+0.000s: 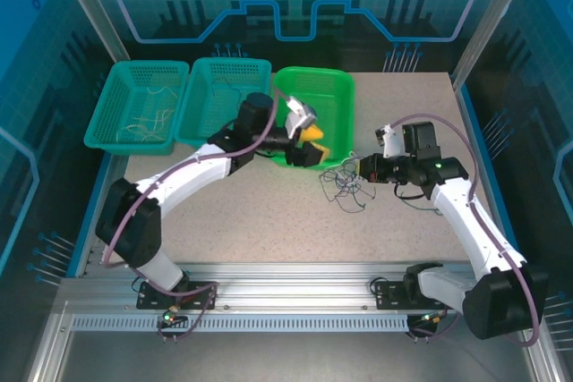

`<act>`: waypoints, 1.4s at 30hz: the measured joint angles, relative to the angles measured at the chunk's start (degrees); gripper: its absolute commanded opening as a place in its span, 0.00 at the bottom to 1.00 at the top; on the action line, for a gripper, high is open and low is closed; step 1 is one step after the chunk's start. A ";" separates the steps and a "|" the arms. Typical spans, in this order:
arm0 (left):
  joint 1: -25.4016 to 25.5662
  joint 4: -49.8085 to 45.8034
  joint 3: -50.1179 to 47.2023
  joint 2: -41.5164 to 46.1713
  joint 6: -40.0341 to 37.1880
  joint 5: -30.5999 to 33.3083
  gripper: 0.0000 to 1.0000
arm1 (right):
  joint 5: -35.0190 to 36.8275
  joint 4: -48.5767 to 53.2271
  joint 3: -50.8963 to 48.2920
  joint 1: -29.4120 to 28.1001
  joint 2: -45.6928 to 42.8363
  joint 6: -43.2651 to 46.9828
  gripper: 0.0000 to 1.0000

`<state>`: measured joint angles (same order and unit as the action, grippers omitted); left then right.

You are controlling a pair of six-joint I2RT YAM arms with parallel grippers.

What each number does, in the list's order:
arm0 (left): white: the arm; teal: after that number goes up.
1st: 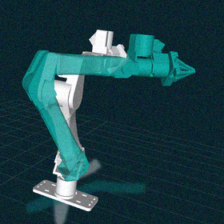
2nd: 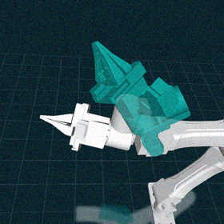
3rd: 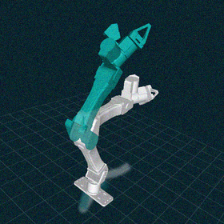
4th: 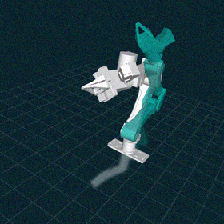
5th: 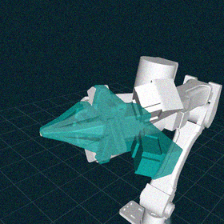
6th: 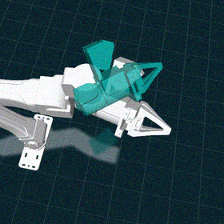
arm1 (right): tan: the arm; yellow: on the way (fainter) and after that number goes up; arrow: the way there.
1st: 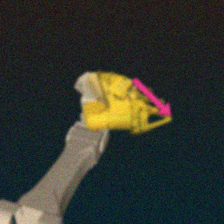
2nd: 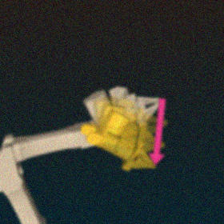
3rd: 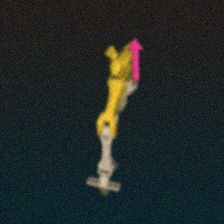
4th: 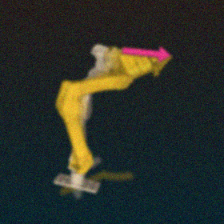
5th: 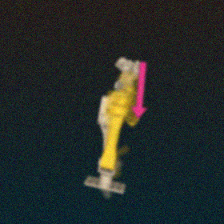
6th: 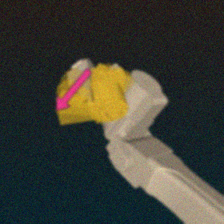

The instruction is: Untangle the cables

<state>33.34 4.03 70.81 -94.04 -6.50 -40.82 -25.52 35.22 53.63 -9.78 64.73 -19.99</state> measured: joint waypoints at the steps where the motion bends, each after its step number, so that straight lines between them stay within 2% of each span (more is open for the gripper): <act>1: 0.74 -0.48 0.46 -1.22 -0.24 -0.74 0.69 | -0.07 -0.13 0.00 -0.33 0.17 0.11 0.03; 4: 2.64 -1.49 1.25 -4.90 -1.29 -2.14 0.65 | -0.04 -0.24 0.07 -1.11 0.61 0.13 0.03; 6: 3.56 -2.82 1.31 -6.95 -2.05 -2.23 0.54 | 0.02 -0.28 0.07 -1.33 0.68 0.13 0.03; 7: 3.78 -3.26 1.31 -7.52 -2.38 -2.05 0.47 | 0.04 -0.35 0.07 -1.44 0.68 0.15 0.03; 10: 4.13 -3.82 1.29 -8.90 -2.60 -1.20 0.15 | 0.20 -0.37 0.07 -1.57 0.68 0.13 0.03; 12: 4.11 -3.17 1.05 -8.98 -2.27 -0.20 0.00 | 0.72 -0.35 0.07 -1.70 0.68 0.13 0.03; 18: 3.96 -0.28 0.31 -8.55 -2.43 1.88 0.00 | 3.02 -0.46 -0.28 -1.86 0.68 0.17 0.04; 22: 3.78 0.74 -0.15 -7.61 -2.40 3.15 0.00 | 6.03 -0.61 -1.42 -1.90 0.68 0.07 0.12; 25: 3.30 1.51 -1.99 -5.35 -1.66 4.35 0.00 | 11.50 -0.50 -2.34 -1.14 0.72 -1.42 0.16; 29: -0.07 4.37 -5.05 -0.48 1.90 4.94 0.00 | 18.23 0.42 -6.21 5.62 0.79 -4.55 0.15; 32: -2.67 7.87 -6.38 2.97 5.16 4.96 0.00 | 20.92 1.36 -8.98 10.95 1.42 -6.54 0.10; 36: -3.50 11.32 -7.19 6.40 8.44 4.96 0.00 | 21.94 2.05 -10.56 13.25 2.67 -7.87 0.08; 39: -3.45 12.68 -7.19 7.98 10.27 5.03 0.00 | 20.06 1.73 -10.56 13.22 2.82 -7.91 0.20; 42: -3.45 12.76 -6.82 8.74 11.21 5.03 0.00 | 15.37 -0.66 -10.56 11.78 1.62 -6.71 0.42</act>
<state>29.89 16.80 63.99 -85.30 4.71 -35.79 -10.15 34.57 43.07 2.00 66.35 -26.70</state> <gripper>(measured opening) 0.062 0.302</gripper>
